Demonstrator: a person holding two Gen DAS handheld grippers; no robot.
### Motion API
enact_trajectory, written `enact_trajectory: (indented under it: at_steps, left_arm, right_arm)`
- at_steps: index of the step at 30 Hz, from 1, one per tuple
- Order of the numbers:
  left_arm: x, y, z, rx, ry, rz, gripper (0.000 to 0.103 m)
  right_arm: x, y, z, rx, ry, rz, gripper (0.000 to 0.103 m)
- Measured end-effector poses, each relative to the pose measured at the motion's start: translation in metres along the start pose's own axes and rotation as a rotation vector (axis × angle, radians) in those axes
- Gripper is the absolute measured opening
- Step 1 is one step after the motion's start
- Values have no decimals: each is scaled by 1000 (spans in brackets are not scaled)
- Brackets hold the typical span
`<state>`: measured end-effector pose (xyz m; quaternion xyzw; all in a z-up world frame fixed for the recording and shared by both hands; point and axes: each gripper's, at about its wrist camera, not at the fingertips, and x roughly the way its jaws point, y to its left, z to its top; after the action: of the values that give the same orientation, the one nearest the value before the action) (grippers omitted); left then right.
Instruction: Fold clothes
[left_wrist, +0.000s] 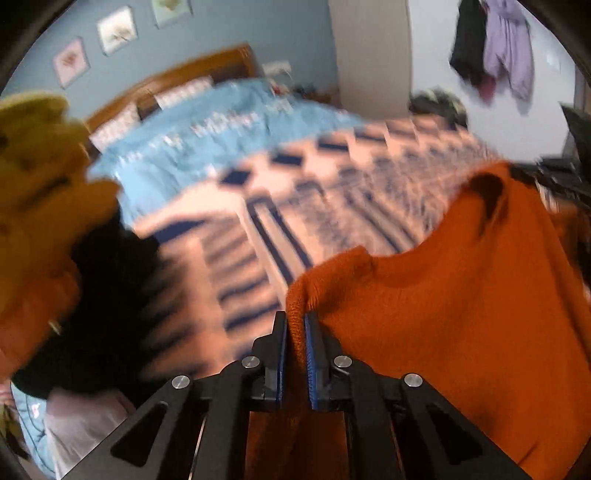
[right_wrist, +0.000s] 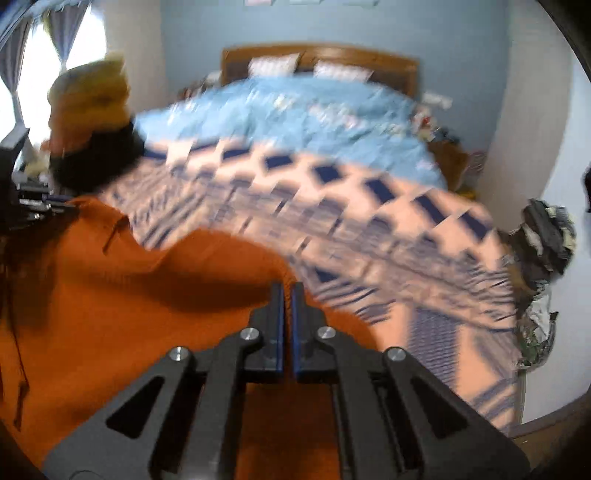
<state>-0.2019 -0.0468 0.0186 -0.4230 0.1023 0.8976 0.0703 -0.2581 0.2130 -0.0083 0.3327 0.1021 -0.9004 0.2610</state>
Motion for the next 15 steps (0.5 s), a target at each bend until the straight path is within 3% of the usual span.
enact_trajectory:
  at_steps: [4, 7, 8, 11, 13, 14, 15]
  left_arm:
    - [-11, -3, 33, -6, -102, 59, 6]
    - [2, -5, 45, -18, -112, 93, 6]
    - [15, -3, 44, -35, -76, 70, 6]
    - [42, -4, 29, -45, -19, 100, 9]
    - [47, 1, 18, -70, 6, 111, 11]
    - [44, 5, 9, -89, 7, 91, 20]
    - [40, 8, 4, -109, 6, 69, 37]
  right_arm:
    - [-22, -22, 13, 75, -81, -77, 4]
    - [-1, -32, 10, 124, -16, -102, 4]
    - [10, -34, 6, 132, 21, -83, 4]
    - [46, -32, -13, 134, 124, -103, 6]
    - [56, -32, -22, 150, 165, -132, 14]
    - [56, -32, -23, 151, 165, -124, 22]
    - [52, -32, -23, 159, 152, -115, 37]
